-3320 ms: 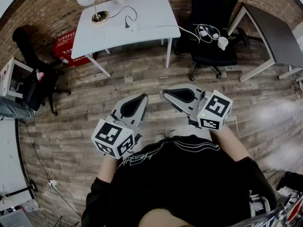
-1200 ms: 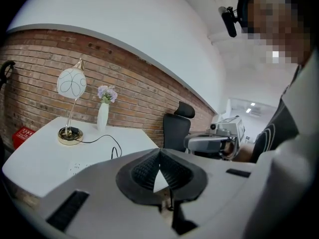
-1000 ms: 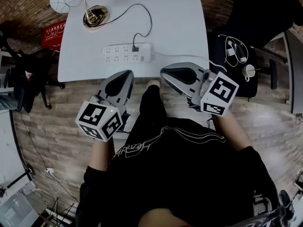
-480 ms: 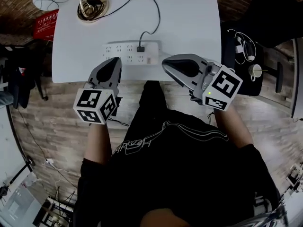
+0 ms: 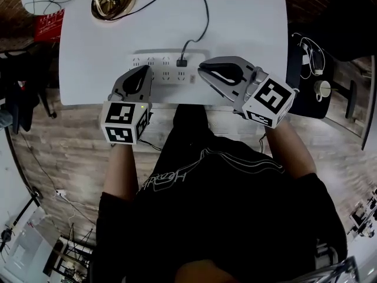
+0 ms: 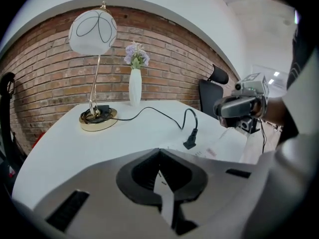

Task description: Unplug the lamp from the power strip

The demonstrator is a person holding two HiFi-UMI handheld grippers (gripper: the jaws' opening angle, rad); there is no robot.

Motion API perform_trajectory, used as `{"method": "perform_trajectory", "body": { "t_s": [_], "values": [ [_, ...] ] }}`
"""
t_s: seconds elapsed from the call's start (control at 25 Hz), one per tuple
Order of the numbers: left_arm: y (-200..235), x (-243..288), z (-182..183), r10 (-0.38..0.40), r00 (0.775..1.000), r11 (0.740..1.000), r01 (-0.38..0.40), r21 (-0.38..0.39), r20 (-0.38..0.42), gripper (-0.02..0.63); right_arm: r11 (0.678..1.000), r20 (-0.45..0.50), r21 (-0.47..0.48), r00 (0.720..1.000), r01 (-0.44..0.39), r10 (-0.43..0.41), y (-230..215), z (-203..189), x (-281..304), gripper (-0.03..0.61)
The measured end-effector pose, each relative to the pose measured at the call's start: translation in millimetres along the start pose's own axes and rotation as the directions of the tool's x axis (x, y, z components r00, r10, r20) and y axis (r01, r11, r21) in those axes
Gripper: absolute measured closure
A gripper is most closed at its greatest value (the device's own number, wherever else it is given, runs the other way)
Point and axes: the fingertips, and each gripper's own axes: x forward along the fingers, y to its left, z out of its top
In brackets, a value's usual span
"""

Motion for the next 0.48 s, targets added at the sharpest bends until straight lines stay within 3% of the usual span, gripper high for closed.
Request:
{"method": "perform_trajectory", "body": {
  "t_s": [0.12, 0.24, 0.48],
  "values": [
    [4, 7, -7, -0.004, 1.000, 1.000, 0.004, 0.009, -0.026, 0.611, 0.997, -0.038, -0.080, 0.999, -0.006, 0.003, -7, -7, 14, 0.574],
    [4, 10, -11, -0.013, 0.999, 1.000, 0.013, 0.003, -0.040, 0.611, 0.991, -0.077, -0.130, 0.997, -0.035, 0.025, -8, -13, 27, 0.499],
    [4, 13, -17, -0.020, 0.998, 1.000, 0.020, 0.004, -0.068, 0.612, 0.979, -0.125, -0.189, 0.991, -0.076, 0.053, -7, -19, 48, 0.502]
  ]
}}
